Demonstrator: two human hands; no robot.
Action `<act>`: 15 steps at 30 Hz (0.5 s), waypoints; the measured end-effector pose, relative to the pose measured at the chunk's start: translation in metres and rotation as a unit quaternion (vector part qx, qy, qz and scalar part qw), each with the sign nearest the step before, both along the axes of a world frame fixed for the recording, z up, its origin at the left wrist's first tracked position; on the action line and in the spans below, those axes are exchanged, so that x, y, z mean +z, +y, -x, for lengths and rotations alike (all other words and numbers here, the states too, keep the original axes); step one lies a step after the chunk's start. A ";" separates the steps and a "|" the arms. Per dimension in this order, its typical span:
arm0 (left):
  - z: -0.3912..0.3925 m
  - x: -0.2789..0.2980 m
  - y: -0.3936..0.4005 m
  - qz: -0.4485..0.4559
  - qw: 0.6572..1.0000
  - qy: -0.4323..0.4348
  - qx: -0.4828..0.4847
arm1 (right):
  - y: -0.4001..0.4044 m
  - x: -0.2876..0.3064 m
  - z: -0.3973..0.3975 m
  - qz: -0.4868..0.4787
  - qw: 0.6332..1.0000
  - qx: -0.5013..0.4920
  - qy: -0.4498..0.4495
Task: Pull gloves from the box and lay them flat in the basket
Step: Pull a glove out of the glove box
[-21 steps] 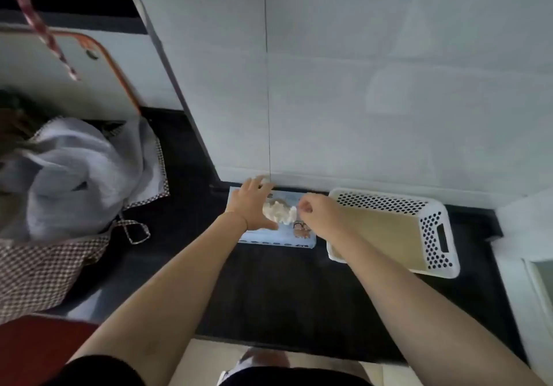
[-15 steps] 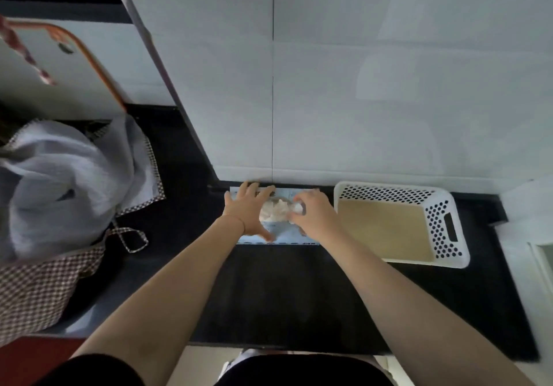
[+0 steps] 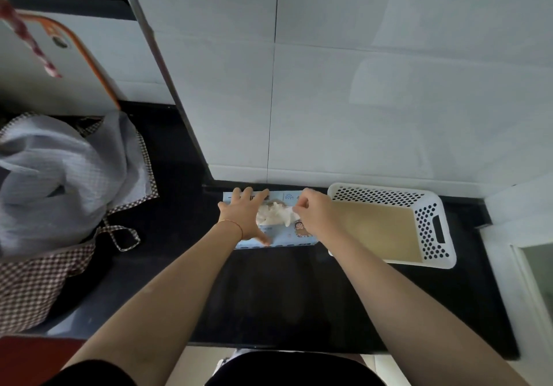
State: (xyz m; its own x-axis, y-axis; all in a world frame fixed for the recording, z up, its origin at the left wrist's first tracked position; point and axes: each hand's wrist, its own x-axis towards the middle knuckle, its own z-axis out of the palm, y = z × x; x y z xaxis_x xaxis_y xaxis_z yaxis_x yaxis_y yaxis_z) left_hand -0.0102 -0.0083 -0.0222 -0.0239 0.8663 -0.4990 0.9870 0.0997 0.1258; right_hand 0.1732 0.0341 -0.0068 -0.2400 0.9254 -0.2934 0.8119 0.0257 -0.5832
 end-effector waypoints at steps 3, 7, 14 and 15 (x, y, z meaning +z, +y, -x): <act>-0.001 0.001 0.001 0.005 1.000 0.002 0.004 | 0.007 0.020 0.000 0.009 0.997 -0.019 0.077; -0.002 0.003 0.000 0.003 1.000 0.000 0.006 | 0.013 0.035 0.000 0.065 0.983 -0.066 0.160; 0.002 0.001 -0.002 0.004 1.000 -0.017 0.006 | 0.030 0.035 -0.010 0.040 0.958 -0.202 0.197; 0.003 0.000 -0.002 0.007 1.000 -0.024 0.010 | 0.035 0.041 -0.014 0.034 0.948 -0.232 0.214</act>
State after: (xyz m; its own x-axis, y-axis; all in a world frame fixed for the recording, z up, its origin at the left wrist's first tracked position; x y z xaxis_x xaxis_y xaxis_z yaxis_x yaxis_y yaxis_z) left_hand -0.0134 -0.0108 -0.0219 -0.0174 0.8588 -0.5120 0.9777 0.1219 0.1711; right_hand 0.1872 0.0690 0.0342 0.0773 0.9432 -0.3230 0.4162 -0.3249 -0.8493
